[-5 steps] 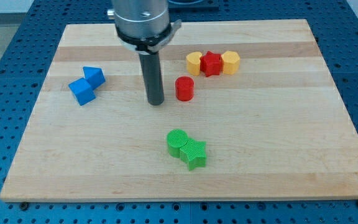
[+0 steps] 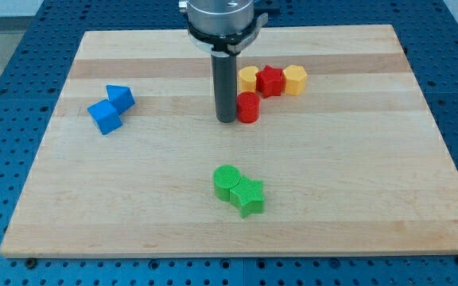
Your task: Push the red circle below the red star
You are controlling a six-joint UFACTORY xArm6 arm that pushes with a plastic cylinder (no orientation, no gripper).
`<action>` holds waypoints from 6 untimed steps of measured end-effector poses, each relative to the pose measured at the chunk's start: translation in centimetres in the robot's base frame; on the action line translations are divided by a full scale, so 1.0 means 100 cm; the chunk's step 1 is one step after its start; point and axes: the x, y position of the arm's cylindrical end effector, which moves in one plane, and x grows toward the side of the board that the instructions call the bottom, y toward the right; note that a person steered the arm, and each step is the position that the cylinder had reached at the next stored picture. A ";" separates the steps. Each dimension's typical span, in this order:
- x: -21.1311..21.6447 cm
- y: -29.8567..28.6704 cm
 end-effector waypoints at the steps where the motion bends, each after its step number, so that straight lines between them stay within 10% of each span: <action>1: -0.010 0.000; 6: 0.001 0.038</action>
